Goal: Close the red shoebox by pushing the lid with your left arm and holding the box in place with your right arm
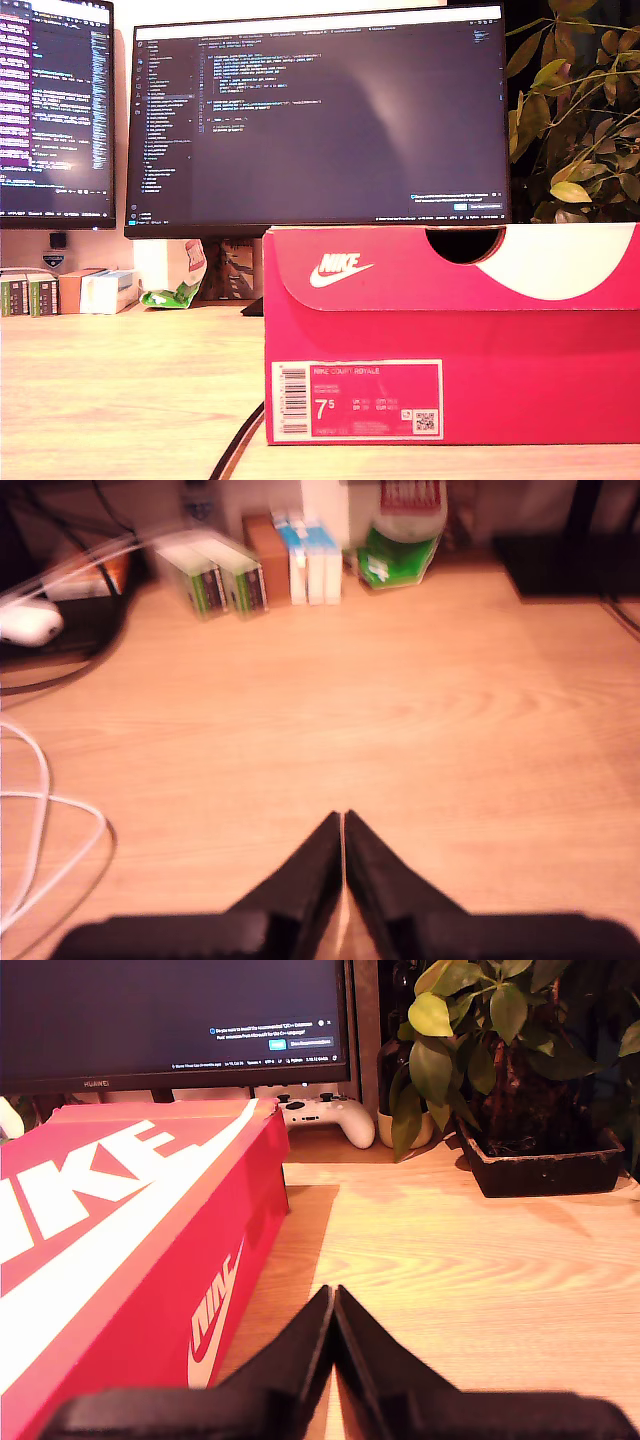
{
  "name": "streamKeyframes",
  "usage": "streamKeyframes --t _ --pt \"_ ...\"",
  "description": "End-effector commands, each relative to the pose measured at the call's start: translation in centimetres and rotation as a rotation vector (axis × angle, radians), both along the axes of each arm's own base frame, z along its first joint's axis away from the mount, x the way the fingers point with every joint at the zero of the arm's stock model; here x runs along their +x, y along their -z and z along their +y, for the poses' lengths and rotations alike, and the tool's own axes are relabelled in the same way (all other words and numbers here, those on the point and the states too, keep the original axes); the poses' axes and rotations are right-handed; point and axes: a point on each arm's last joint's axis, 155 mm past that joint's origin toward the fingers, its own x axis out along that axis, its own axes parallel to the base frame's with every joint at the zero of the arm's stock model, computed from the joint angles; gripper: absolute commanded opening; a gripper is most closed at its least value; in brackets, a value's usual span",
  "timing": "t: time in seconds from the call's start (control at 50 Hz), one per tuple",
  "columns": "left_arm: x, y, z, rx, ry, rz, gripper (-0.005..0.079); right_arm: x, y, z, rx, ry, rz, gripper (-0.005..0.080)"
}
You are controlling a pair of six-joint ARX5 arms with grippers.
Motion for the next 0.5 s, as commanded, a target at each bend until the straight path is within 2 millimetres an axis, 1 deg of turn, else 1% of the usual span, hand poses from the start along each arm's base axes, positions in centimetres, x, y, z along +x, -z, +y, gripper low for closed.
streamKeyframes --t 0.0,0.48 --pt "0.03 1.19 0.15 0.011 -0.004 0.018 -0.0019 0.06 0.84 0.11 -0.006 -0.005 0.010 -0.0012" --pt "0.02 1.19 0.17 0.017 -0.002 0.018 -0.0019 0.06 0.83 0.11 -0.006 -0.005 0.009 -0.0012"
